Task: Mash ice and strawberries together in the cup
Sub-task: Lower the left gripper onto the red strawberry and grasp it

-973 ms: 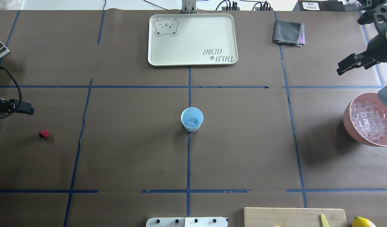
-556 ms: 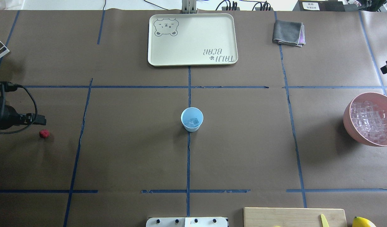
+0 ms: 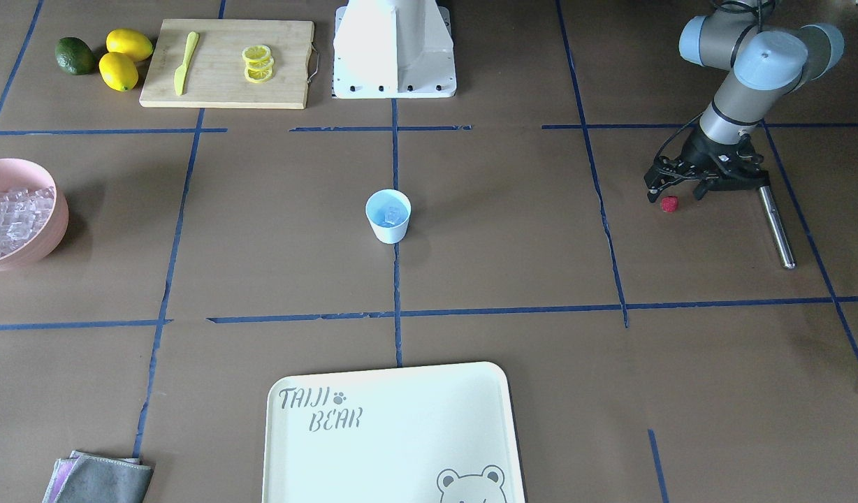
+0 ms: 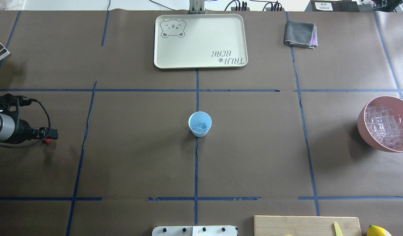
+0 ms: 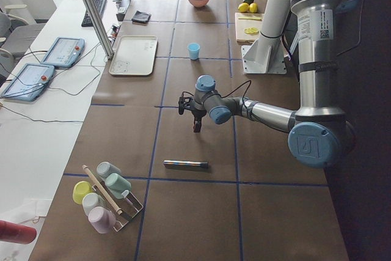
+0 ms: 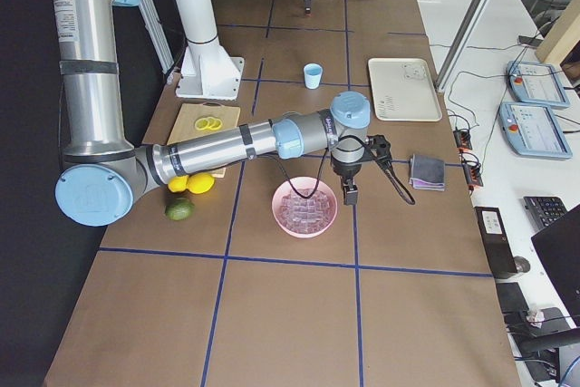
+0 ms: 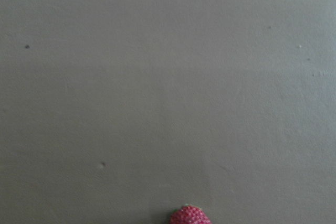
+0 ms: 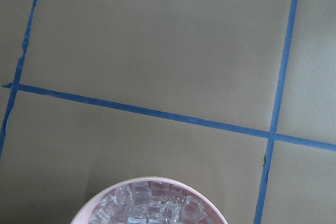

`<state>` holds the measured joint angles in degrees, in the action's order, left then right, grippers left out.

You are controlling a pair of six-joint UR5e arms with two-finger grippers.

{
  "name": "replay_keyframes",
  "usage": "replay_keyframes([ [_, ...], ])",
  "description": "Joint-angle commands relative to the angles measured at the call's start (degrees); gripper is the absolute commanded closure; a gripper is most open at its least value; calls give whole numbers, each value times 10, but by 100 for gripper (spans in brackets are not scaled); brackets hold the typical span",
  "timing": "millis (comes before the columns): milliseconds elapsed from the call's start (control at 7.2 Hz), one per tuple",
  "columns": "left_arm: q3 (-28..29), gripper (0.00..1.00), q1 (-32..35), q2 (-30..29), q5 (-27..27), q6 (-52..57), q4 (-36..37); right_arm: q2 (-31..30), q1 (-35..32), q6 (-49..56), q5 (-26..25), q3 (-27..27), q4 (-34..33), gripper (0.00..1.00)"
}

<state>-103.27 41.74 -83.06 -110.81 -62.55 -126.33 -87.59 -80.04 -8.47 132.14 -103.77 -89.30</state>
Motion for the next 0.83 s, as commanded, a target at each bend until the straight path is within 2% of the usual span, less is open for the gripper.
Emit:
replay_keyframes([
  [0,10,2,-3,-7,0,-2,0,-2,-3,-2,0,1,0,0],
  [695,23,8,-3,-15,0,2,3,0,-3,-4,0,6,0,0],
])
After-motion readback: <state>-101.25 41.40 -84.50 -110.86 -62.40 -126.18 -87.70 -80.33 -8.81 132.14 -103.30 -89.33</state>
